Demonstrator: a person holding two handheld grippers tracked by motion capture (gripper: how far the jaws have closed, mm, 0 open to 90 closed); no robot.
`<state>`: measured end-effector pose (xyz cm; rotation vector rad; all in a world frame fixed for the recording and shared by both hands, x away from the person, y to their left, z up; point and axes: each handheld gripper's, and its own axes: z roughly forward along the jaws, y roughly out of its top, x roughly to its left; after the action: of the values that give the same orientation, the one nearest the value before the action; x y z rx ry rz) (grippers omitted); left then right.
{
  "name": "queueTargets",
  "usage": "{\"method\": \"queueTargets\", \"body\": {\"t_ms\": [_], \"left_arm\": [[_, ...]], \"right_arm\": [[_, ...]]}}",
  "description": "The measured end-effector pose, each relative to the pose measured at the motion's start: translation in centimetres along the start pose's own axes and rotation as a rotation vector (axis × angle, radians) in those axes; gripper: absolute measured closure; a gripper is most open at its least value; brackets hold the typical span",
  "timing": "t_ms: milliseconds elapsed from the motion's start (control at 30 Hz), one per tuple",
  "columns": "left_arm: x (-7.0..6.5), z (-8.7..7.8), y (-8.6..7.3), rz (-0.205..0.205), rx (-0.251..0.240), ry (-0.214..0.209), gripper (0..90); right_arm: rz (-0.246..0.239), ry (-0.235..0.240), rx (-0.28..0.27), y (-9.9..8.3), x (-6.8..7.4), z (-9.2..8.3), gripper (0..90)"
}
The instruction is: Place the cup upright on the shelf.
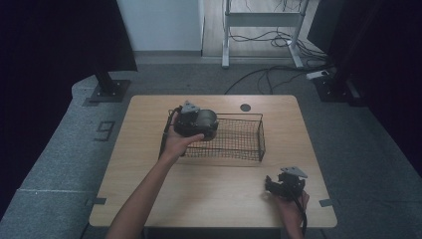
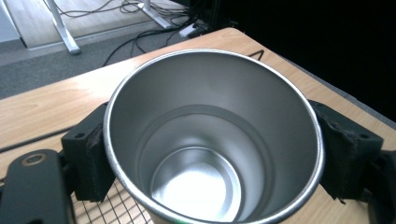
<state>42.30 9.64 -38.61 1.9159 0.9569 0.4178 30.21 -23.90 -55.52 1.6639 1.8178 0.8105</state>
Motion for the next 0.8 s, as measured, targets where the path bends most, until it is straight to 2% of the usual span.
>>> {"method": "queueTargets", "body": {"t_ms": [333,467,800], "left_arm": [[0.7,1.2,0.2,-0.017,0.017,0.016,14.9],[0.8,1.9,0.1,-0.004,0.034,0.018,14.9],[1.1,3.4,-0.4,-0.011,0.062,0.033,14.9]], "right_arm": [[0.000,0.000,0.000,0.0,0.0,0.0,13.1],[0.001,0.000,0.001,0.0,0.0,0.0,13.1],[0.001,0.001,0.001,0.0,0.0,0.0,13.1]]}}
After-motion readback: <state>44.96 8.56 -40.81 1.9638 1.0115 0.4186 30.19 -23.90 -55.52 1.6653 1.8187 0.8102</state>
